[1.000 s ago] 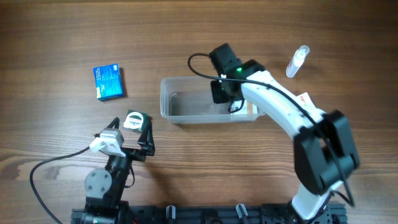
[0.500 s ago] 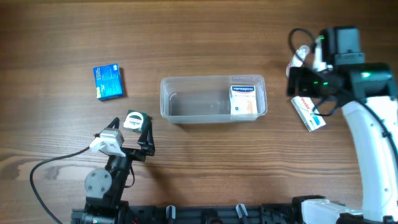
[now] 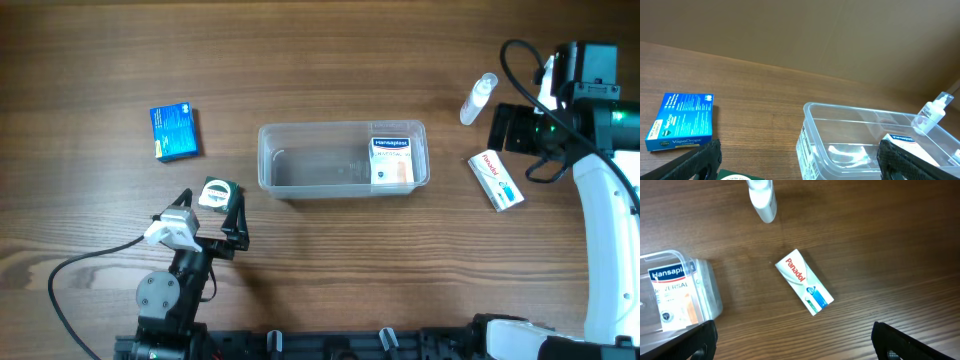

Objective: Pack container
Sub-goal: 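Lift the right gripper away from the container, then reach the left gripper to the blue medicine box and grasp it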

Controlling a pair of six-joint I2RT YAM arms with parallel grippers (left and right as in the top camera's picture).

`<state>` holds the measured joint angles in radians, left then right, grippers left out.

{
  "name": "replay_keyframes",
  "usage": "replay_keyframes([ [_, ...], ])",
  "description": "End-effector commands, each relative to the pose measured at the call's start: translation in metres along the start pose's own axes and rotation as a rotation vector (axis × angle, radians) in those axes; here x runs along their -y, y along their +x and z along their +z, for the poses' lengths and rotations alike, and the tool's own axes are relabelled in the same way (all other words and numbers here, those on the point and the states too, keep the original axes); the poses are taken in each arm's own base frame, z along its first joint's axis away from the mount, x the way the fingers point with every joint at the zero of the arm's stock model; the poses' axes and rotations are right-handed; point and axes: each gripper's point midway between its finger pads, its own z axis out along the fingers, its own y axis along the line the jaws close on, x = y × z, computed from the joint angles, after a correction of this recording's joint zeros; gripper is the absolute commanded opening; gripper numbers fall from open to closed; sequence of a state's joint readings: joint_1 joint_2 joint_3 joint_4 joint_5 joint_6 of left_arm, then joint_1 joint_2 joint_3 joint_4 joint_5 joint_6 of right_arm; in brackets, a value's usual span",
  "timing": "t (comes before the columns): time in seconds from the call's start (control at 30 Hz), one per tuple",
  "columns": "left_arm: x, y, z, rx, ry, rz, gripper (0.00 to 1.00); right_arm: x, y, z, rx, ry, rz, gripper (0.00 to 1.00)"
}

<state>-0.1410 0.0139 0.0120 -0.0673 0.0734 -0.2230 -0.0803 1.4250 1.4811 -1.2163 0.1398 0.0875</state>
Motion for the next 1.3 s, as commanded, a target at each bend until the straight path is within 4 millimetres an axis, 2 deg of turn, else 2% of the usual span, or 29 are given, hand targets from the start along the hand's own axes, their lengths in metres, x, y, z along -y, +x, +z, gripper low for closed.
replay_keyframes([
  [0.0, -0.003, 0.002, 0.000, -0.003, -0.008, 0.004, 1.00, 0.004, -0.001, 0.004, -0.001, 0.022, -0.007, 1.00],
  [0.13, -0.003, 0.002, 0.000, -0.003, -0.008, 0.004, 1.00, 0.004, -0.002, 0.004, 0.003, 0.021, -0.007, 1.00],
  [0.2, -0.002, -0.007, 0.000, 0.037, -0.009, 0.008, 1.00, 0.003, -0.006, 0.004, 0.017, 0.020, -0.005, 1.00],
  [0.27, -0.009, -0.027, -0.002, 0.122, -0.060, 0.014, 1.00, 0.003, -0.007, 0.004, 0.022, 0.020, -0.004, 1.00],
  [0.37, 0.007, -0.074, -0.012, 0.291, -0.008, 0.034, 1.00, 0.003, -0.007, 0.004, 0.022, 0.020, -0.004, 1.00],
  [0.47, -0.009, -0.125, -0.032, 0.341, -0.186, 0.023, 1.00, 0.003, -0.007, 0.004, 0.022, 0.020, -0.004, 1.00],
  [0.5, -0.008, -0.144, -0.039, 0.329, -0.226, 0.053, 1.00, 0.003, -0.007, 0.004, 0.022, 0.020, -0.004, 1.00],
  [0.53, -0.003, -0.165, -0.043, 0.284, -0.248, 0.111, 1.00, 0.003, -0.007, 0.004, 0.022, 0.020, -0.004, 1.00],
  [0.6, -0.004, -0.190, -0.042, 0.120, -0.340, 0.147, 1.00, 0.003, -0.007, 0.004, 0.022, 0.020, -0.004, 1.00],
  [0.67, -0.012, -0.200, -0.026, -0.107, -0.441, 0.243, 1.00, 0.003, -0.007, 0.004, 0.022, 0.020, -0.004, 1.00],
  [0.73, -0.016, -0.200, 0.000, -0.333, -0.480, 0.288, 1.00, 0.003, -0.007, 0.004, 0.023, 0.020, -0.004, 1.00],
  [0.83, -0.021, -0.180, 0.050, -0.628, -0.485, 0.303, 1.00, 0.003, -0.008, 0.004, 0.025, 0.020, -0.003, 1.00],
  [0.9, -0.025, -0.165, 0.078, -0.709, -0.475, 0.301, 1.00, 0.003, -0.008, 0.004, 0.025, 0.020, -0.004, 1.00],
  [0.93, -0.030, -0.153, 0.095, -0.750, -0.481, 0.303, 1.00, 0.003, -0.008, 0.004, 0.025, 0.020, -0.003, 1.00],
  [0.97, -0.039, -0.128, 0.112, -0.825, -0.490, 0.309, 1.00, 0.003, -0.008, 0.004, 0.025, 0.020, -0.003, 1.00],
  [1.0, -0.047, -0.113, 0.123, -0.867, -0.506, 0.318, 1.00, 0.003, -0.008, 0.004, 0.025, 0.020, -0.003, 1.00],
  [1.03, -0.055, -0.104, 0.136, -0.873, -0.527, 0.328, 1.00, 0.003, -0.008, 0.004, 0.025, 0.020, -0.003, 1.00],
  [1.13, -0.079, -0.079, 0.152, -0.905, -0.604, 0.257, 1.00, 0.003, -0.008, 0.004, 0.025, 0.020, -0.003, 1.00],
  [1.27, -0.116, -0.070, 0.146, -0.903, -0.733, 0.093, 1.00, 0.003, -0.008, 0.004, 0.025, 0.020, -0.003, 1.00],
])
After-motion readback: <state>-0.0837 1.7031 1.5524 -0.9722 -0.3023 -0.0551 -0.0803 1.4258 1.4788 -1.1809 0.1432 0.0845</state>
